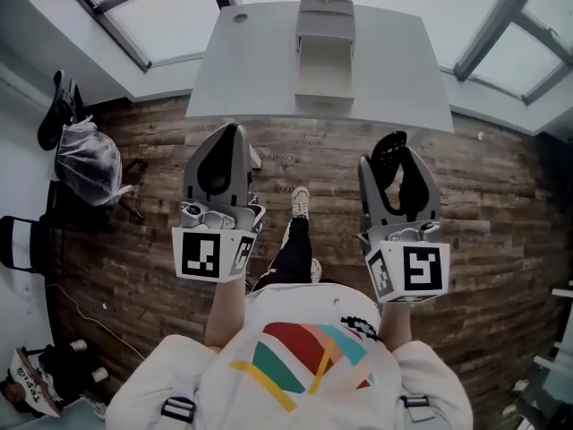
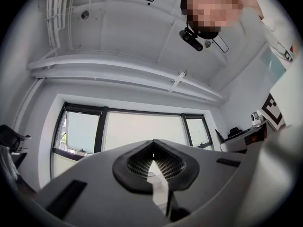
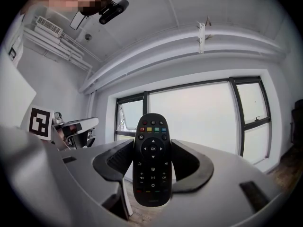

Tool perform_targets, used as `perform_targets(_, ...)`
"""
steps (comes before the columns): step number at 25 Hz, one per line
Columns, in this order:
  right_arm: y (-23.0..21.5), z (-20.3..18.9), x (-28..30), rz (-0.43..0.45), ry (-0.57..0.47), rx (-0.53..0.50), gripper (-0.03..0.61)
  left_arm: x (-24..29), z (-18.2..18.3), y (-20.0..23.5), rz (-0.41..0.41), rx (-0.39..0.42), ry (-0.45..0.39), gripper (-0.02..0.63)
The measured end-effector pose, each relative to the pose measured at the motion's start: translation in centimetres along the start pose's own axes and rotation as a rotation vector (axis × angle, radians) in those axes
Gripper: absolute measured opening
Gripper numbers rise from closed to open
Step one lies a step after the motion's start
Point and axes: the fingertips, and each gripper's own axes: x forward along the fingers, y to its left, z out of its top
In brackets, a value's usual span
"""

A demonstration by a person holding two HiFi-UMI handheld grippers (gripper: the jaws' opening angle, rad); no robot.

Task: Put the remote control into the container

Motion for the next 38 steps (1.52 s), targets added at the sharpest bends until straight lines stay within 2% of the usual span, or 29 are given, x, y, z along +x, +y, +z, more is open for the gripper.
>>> perform_targets(7, -2.2, -0.9, 5.6, -0.02, 0.018, -0.014, 0.252, 6.0, -2.9, 1.9, -0.021, -0.023, -0.008, 0.008)
perform_targets(25, -7.8, -0.8, 27.9, -0.043, 0.087, -0.018, 0.25, 25.3, -9.3, 11.9, -0.044, -0.045, 0.023, 0.008)
perform_targets(32, -9.3, -3.4, 33.1, -0.063, 0.192, 0.007, 0.25, 30.0, -13.1, 14.2, -0.048, -0.078, 0.069, 0.008)
perform_targets(38, -11.8, -7.0, 34.9, -0.047, 0.316, 0.061, 0.25, 31.9, -16.0, 12.8, -0.047, -0.093, 0.135, 0.008)
